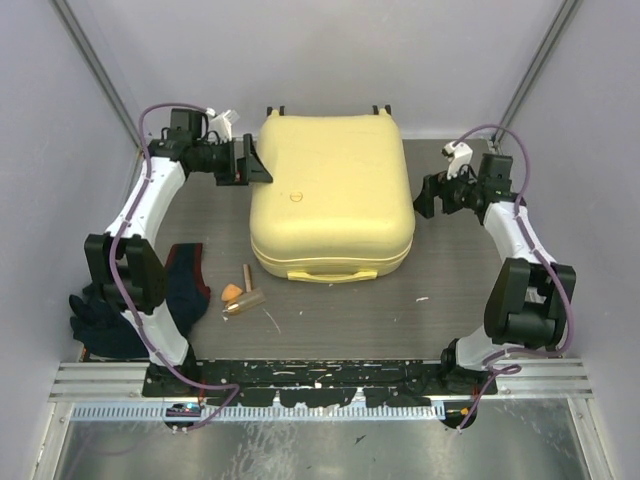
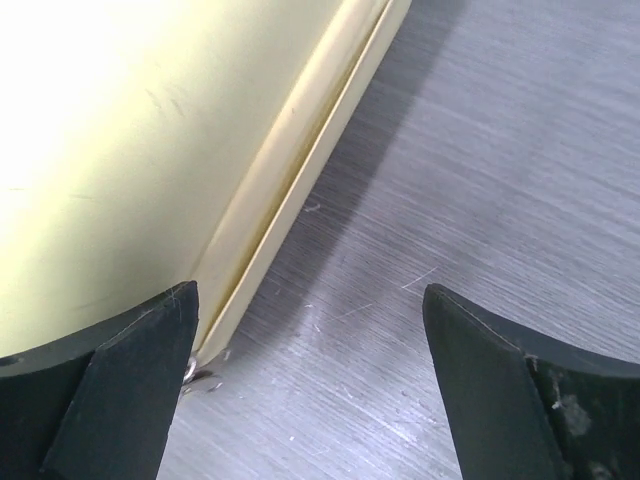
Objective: Pack the luggage
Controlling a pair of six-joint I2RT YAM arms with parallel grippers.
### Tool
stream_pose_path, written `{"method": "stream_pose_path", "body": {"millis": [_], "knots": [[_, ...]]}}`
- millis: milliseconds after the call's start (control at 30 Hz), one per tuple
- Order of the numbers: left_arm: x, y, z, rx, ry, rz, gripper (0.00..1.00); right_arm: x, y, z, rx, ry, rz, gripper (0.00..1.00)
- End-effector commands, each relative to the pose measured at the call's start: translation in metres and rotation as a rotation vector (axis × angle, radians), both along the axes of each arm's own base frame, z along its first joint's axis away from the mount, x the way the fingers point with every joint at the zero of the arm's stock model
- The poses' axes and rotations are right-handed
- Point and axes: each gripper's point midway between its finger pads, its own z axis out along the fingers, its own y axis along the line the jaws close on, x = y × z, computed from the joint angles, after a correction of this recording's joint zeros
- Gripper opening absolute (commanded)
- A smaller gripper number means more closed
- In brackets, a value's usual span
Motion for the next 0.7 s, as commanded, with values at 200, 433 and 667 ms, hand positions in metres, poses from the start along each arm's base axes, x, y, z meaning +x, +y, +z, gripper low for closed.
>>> {"method": "stream_pose_path", "body": {"millis": [200,433,667], "knots": [[-0.054,0.097,0.052,0.311,-0.029,0.137,0.98,-0.034,-0.034,0.126,0.137,-0.078,-0.099,0.98],[-0.104,0.128,0.037,0.406,-0.018,0.201,0.98,-0.082,-0.042,0.125,0.132,-0.036,-0.148,1.00],[-0.151,0.135,0.013,0.462,-0.038,0.227,0.98,-0.125,-0.032,0.100,0.122,-0.015,-0.162,1.00]]}}
